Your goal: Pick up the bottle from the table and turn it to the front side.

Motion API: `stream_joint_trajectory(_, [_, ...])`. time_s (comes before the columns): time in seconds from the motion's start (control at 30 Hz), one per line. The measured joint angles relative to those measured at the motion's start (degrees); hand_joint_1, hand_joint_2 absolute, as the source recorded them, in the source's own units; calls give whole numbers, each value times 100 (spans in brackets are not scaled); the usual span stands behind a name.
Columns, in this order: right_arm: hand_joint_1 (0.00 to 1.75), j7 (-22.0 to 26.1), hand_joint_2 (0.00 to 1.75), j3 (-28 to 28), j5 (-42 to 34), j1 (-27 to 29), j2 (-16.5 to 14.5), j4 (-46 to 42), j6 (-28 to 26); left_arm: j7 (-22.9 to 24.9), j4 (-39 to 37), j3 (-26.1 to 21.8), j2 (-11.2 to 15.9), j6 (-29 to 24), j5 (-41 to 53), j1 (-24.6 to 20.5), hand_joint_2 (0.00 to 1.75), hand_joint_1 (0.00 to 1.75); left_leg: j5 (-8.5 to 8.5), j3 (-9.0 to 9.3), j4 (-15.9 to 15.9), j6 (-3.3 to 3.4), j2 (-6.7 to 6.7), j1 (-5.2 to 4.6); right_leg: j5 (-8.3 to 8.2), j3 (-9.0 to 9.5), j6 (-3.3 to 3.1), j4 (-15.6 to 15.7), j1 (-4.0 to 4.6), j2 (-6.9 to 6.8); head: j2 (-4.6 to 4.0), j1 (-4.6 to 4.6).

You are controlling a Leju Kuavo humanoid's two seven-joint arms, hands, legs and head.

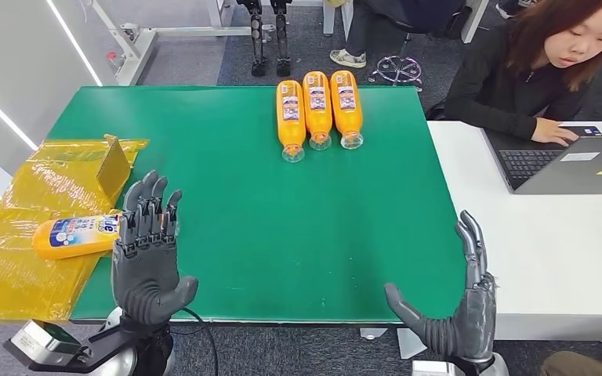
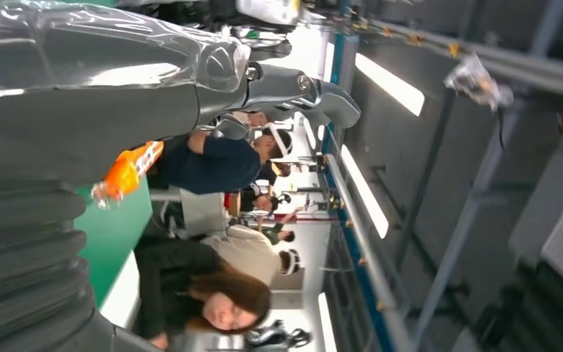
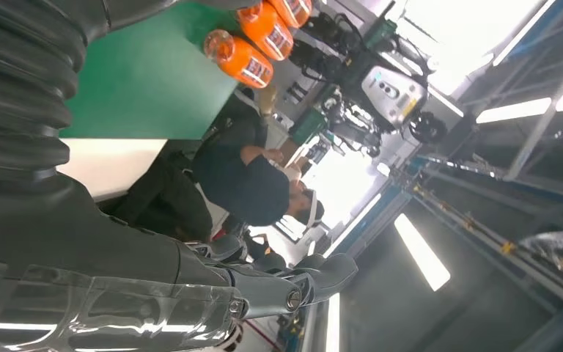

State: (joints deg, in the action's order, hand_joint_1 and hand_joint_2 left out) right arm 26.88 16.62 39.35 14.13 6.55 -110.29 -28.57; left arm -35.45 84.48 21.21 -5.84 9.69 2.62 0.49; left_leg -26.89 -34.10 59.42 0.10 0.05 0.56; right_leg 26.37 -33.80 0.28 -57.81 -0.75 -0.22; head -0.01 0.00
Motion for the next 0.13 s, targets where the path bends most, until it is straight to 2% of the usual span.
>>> stream_joint_trajectory(0.13, [0, 33, 175, -6, 31, 247, -115, -242, -100, -16, -58, -12, -248, 60, -67, 53, 175, 0, 0, 0, -2, 0, 1, 2, 0, -1, 0, -1, 1, 1, 0, 0])
